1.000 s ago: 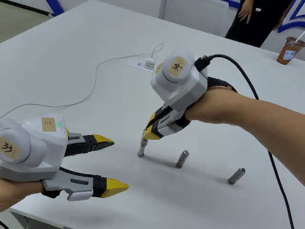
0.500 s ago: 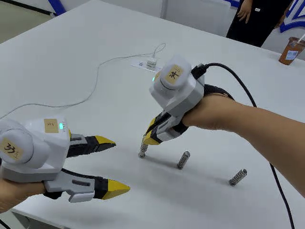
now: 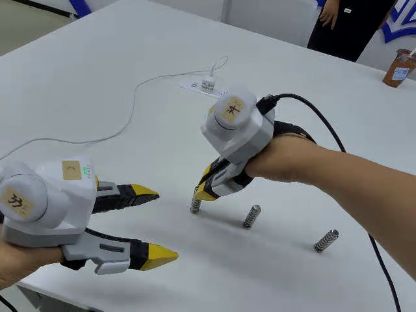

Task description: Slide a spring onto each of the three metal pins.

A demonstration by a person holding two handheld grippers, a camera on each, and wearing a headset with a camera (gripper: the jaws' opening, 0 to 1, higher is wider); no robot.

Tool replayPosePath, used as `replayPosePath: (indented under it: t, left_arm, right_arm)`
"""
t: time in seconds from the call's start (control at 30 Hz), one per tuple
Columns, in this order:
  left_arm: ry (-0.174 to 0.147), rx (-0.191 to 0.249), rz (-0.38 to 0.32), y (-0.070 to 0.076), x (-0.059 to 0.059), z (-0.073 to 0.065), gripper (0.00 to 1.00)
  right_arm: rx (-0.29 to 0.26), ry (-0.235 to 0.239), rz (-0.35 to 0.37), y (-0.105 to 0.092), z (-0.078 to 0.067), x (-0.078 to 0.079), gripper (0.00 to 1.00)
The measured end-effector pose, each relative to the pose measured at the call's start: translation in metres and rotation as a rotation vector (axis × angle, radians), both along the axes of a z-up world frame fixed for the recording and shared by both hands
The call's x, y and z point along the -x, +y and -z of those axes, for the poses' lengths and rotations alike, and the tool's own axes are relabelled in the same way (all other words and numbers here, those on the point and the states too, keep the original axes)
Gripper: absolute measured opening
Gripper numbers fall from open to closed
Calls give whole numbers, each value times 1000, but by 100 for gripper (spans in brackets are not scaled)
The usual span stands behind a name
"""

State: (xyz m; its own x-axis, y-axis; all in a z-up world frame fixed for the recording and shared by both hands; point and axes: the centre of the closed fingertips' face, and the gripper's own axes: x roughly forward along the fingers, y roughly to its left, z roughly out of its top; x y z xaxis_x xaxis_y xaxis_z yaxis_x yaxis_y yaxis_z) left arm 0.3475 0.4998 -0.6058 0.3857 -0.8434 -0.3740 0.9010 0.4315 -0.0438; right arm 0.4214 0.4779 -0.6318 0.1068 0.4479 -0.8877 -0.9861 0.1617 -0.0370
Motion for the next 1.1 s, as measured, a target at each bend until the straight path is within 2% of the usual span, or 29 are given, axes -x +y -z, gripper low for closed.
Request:
replayPosePath:
  t: [0.33,0.63,1.1]
  left_arm:
    - [-2,0,0,0,-1,0,61]
    - [-4,0,-2,1,-2,-1,62]
    - [-7,-4,0,-1,-4,-3,62]
  right_arm:
    - [16,2,-3,-1,10,2,12]
    - [6,2,1,0,10,-1,12]
    - [-18,2,39,-11,6,-5,23]
